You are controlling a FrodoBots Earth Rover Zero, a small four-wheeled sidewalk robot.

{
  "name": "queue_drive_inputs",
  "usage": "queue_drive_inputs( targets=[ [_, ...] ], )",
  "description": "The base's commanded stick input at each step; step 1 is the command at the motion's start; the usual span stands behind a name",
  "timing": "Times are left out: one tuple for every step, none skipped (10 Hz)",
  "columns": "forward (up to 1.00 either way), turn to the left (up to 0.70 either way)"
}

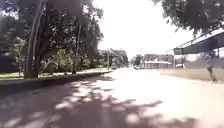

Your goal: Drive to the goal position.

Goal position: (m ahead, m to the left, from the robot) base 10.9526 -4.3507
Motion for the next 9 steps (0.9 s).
queue_drive_inputs(
  targets=[
    [0.7, 0.0],
    [0.7, 0.0],
    [0.7, 0.0],
    [0.7, 0.0],
    [0.7, 0.0],
    [0.7, 0.0],
    [0.7, 0.0],
    [0.7, 0.0],
    [0.7, 0.0]
  ],
)
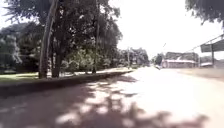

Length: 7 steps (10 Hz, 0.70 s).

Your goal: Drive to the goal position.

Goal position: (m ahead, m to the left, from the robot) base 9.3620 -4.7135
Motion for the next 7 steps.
queue_drive_inputs(
  targets=[
    [0.7, 0.0],
    [0.7, 0.0],
    [0.7, 0.0],
    [0.7, 0.0],
    [0.7, 0.0],
    [0.7, 0.0],
    [0.7, -0.03]
  ],
)
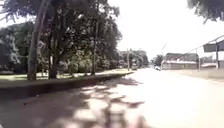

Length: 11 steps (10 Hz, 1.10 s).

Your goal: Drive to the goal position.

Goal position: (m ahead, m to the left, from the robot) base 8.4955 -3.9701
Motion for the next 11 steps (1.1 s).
queue_drive_inputs(
  targets=[
    [0.7, -0.09],
    [0.7, -0.16],
    [0.7, -0.22],
    [0.7, -0.29],
    [0.7, -0.35],
    [0.7, -0.29],
    [0.7, -0.23],
    [0.7, -0.18],
    [0.7, -0.12],
    [0.7, -0.07],
    [0.7, -0.01]
  ],
)
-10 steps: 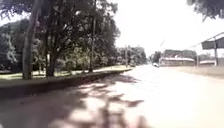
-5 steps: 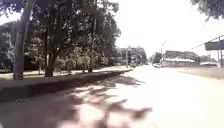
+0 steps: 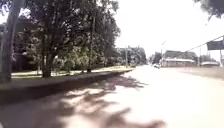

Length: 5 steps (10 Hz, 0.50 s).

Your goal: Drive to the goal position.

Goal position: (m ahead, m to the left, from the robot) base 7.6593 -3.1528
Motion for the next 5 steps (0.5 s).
queue_drive_inputs(
  targets=[
    [0.7, 0.0],
    [0.7, 0.0],
    [0.7, 0.0],
    [0.7, 0.0],
    [0.7, 0.0]
  ],
)
